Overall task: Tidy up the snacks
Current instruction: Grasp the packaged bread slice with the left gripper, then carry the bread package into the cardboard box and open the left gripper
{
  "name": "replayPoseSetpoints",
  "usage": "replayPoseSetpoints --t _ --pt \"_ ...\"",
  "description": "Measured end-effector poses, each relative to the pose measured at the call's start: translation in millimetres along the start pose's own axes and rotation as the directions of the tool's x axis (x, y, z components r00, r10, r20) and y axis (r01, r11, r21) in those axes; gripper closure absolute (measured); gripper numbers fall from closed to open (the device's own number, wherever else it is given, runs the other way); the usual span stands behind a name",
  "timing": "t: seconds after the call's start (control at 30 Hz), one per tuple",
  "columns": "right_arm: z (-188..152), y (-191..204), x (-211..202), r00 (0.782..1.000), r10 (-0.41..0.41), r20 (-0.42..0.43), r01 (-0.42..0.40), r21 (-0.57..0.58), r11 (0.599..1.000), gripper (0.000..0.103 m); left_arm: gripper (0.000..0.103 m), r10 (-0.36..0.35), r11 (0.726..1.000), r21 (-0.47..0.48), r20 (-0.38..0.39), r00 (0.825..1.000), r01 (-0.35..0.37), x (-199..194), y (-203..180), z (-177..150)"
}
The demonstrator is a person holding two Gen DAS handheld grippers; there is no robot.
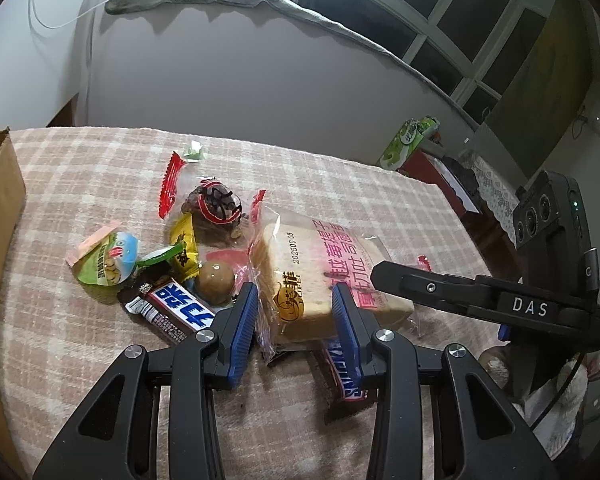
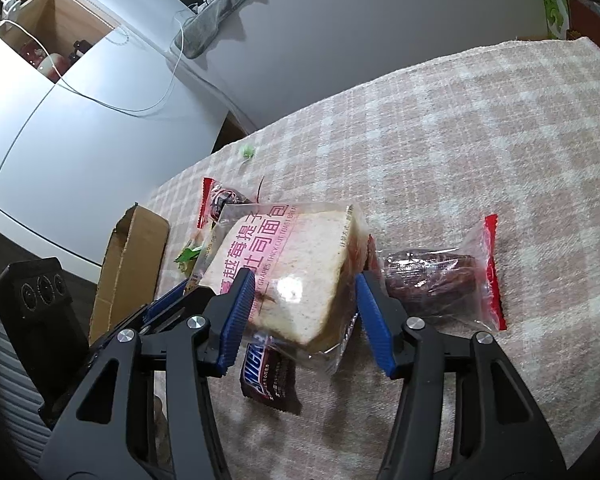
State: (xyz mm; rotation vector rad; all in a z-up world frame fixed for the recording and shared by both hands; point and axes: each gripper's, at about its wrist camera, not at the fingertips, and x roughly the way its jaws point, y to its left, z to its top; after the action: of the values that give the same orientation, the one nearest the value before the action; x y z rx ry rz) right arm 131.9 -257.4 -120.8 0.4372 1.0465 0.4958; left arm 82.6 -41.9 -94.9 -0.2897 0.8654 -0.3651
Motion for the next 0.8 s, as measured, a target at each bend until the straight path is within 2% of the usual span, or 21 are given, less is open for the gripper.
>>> replayPoseSetpoints --t 0.07,0.2,0.33,0.8 --pt "0.0 -0.7 -0.1 1.0 -0.007 0.0 0.007 -0.003 1.0 0.055 0.066 -0.001 1.0 0.011 -0.001 1.0 0.001 0.5 -1.5 -0.6" --pt "-0.9 -2.1 -2.5 1.0 0.001 -0.001 -0.001 -0.005 1.0 0.057 0.066 0.01 0.999 0.042 0.005 1.0 -0.01 -1.6 -9.1 -1.3" --pt "-2.0 1.7 -4.0 1.0 -0.019 -0.001 0.019 -0.029 0.999 0.057 0.066 0.012 0.999 0.045 0.006 1.0 -0.012 -2.5 -9.0 -1.8" --pt "-5.9 15.8 -18.1 0.999 -0.003 0.032 0.005 -0.07 0.998 0.058 0.066 0.026 0.998 0.057 0.064 0.998 -0.029 -31.6 -12.8 -3.8"
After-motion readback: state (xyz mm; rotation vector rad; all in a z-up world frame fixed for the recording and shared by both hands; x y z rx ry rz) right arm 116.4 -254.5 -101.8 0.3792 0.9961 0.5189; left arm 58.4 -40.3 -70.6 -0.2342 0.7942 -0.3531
